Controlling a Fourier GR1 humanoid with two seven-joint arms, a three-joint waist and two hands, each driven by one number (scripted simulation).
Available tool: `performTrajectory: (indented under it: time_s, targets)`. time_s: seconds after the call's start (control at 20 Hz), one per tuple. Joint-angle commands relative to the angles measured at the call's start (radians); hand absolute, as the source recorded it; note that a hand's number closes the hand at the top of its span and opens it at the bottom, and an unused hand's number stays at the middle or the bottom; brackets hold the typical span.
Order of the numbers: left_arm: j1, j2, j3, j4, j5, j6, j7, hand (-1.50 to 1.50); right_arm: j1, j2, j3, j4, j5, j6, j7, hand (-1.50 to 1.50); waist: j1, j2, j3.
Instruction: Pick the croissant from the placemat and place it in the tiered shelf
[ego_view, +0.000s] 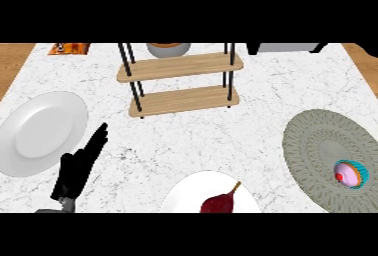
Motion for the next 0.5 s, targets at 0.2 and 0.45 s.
performTrajectory:
  time_s: [0.2, 0.45]
  targets:
    - [-0.010, -0.019, -0.002, -0.006, -0.014, -0.012, 0.014, 0.00, 0.322, -0.111, -0.136, -0.350, -0.264, 0.247, 0.010, -1.50, 0.023, 0.009, 0.000]
    - [0.001, -0.044, -0.007, 0.002, -0.065, -0.009, -0.023, 0.00, 0.322, -0.172, -0.167, -0.290, -0.300, 0.276, 0.027, -1.50, 0.037, 0.012, -0.001]
